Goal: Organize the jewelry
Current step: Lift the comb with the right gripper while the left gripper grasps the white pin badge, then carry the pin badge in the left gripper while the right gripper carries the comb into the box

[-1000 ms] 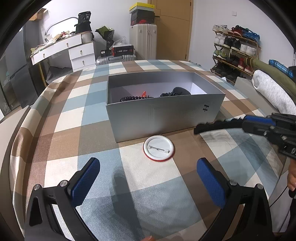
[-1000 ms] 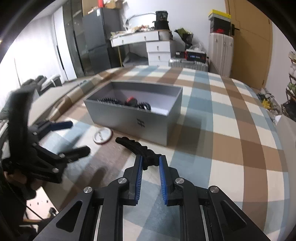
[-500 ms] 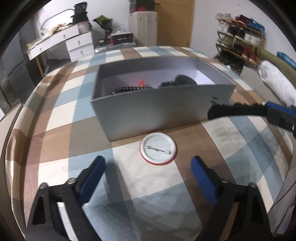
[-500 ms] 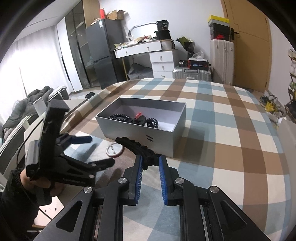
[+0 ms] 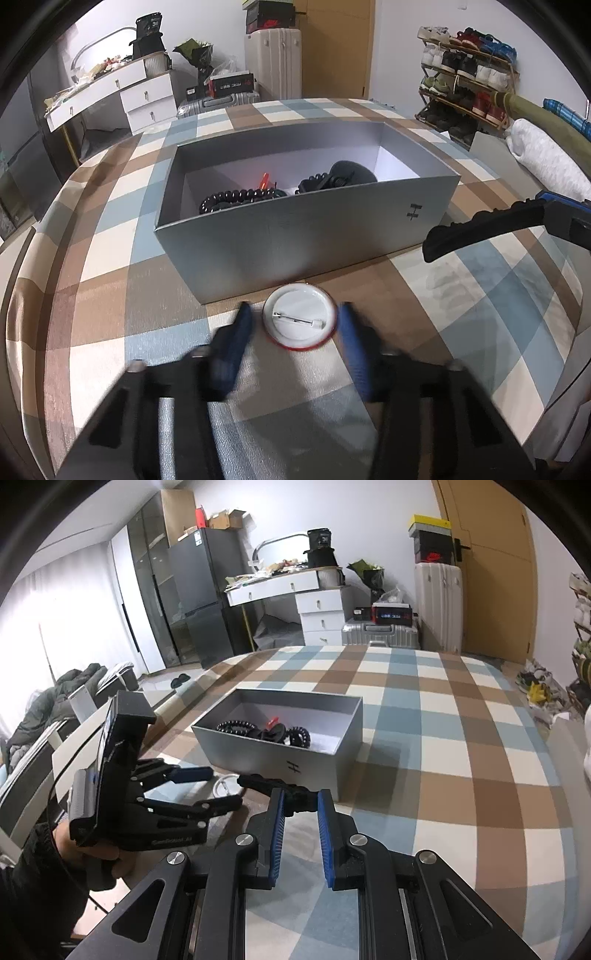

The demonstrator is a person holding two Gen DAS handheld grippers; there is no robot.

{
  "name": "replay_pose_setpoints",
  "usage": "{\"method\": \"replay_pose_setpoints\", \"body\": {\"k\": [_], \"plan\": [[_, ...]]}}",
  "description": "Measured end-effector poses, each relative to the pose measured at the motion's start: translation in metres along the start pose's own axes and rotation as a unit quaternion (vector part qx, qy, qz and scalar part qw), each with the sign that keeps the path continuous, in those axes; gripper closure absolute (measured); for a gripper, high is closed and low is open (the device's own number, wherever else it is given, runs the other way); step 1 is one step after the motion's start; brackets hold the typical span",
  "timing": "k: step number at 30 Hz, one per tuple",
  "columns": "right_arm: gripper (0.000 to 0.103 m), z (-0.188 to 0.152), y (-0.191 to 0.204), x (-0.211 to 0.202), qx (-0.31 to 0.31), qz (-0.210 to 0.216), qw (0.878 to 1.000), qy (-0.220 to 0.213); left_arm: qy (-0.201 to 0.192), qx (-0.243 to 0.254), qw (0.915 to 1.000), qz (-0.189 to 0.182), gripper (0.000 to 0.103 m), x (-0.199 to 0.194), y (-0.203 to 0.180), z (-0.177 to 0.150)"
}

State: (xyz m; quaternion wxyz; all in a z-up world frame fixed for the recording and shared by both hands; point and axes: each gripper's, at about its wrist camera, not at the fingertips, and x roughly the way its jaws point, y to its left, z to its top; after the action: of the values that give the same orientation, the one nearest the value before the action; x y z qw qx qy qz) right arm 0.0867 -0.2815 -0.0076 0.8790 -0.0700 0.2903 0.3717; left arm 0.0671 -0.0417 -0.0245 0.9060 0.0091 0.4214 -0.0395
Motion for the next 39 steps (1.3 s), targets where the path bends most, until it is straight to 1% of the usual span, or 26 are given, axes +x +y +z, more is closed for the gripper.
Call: {"method": "replay_pose_setpoints", "body": {"k": [6, 15, 19, 29, 39], "plan": [[0.086, 0.001, -0.003, -0.002, 0.004, 0.000, 1.000, -0.004, -0.003, -0.006, 1.0000, -0.006, 0.067, -0.002, 0.000, -0.001], [0.086, 0.002, -0.002, -0.004, 0.004, 0.004, 1.000, -0.010, -0.025, 0.005, 0.9996, -0.013, 0.067, -0.013, -0.004, -0.003], [0.086, 0.003, -0.002, -0.007, 0.007, 0.007, 1.000, -0.019, -0.035, 0.005, 0.9991, -0.023, 0.067, -0.017, -0.004, -0.002], [0.086, 0.007, -0.006, -0.014, 0.018, 0.011, 0.999, -0.045, -0.081, 0.005, 0.9964, -0.024, 0.067, -0.039, -0.003, 0.006], [0.086, 0.009, -0.009, -0.019, 0.026, -0.001, 0.997, -0.066, -0.114, -0.009, 0.9932, -0.020, 0.067, -0.055, 0.005, 0.013]]}}
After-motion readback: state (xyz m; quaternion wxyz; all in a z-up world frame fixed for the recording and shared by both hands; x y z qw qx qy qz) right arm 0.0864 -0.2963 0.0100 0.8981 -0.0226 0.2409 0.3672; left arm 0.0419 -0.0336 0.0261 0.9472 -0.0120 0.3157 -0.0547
